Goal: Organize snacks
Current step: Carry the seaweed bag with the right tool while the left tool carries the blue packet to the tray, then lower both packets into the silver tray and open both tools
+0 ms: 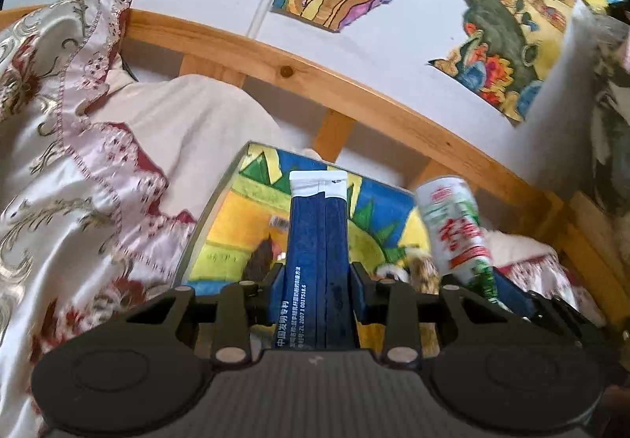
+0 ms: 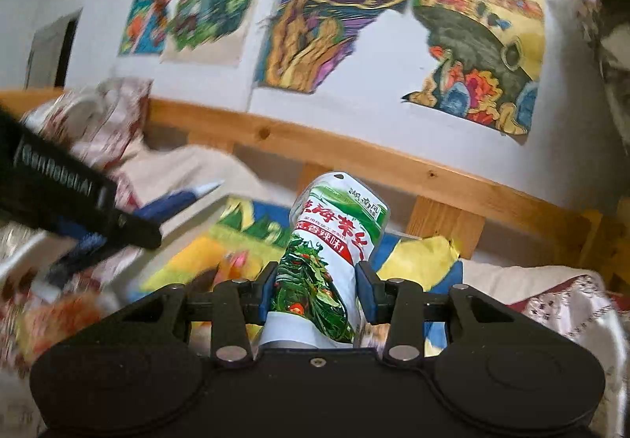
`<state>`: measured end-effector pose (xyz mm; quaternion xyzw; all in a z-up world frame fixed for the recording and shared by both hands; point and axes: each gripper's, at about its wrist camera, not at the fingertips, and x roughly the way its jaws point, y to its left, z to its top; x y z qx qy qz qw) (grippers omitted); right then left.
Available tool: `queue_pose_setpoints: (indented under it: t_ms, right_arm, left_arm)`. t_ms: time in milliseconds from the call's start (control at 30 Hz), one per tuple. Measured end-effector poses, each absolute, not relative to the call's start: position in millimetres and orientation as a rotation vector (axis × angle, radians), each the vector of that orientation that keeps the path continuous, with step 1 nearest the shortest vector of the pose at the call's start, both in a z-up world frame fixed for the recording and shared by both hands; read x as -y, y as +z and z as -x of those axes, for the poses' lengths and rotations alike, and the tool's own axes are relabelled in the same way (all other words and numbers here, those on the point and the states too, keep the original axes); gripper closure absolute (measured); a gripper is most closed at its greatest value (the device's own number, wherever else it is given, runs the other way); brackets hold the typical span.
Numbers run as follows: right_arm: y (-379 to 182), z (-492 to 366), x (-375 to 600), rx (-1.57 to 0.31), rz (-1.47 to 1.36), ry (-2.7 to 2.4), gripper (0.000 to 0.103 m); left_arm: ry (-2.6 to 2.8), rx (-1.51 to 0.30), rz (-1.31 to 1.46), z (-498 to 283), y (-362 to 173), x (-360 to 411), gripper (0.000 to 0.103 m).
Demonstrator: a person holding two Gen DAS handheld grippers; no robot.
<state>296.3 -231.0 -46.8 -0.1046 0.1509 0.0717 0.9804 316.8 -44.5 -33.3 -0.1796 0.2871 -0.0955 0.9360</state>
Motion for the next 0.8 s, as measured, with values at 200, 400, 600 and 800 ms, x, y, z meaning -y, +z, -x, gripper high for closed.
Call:
queue_pose_setpoints:
  t_ms: [200, 400, 600, 800]
  right_arm:
    - [-49, -332, 259, -0.286, 0.054, 0.13, 0.06]
    - [-76, -353, 270, -0.322, 0.001, 0.146, 0.06]
    - [-100, -361, 255, -0.347, 0.069, 0.166, 0.059]
    - [-110, -365, 243, -0.352, 0.135, 0.17, 0.058]
  left_arm:
    - [-0.192, -0.584, 0.334, -363, -41, 56, 0.065]
    - [-0.139, -0.623, 0.271, -405, -71, 65, 0.065]
    - [-0.092, -0.661, 0.246, -417, -98, 67, 0.065]
    - [-0.064, -0.676, 0.199, -424, -110, 72, 0.065]
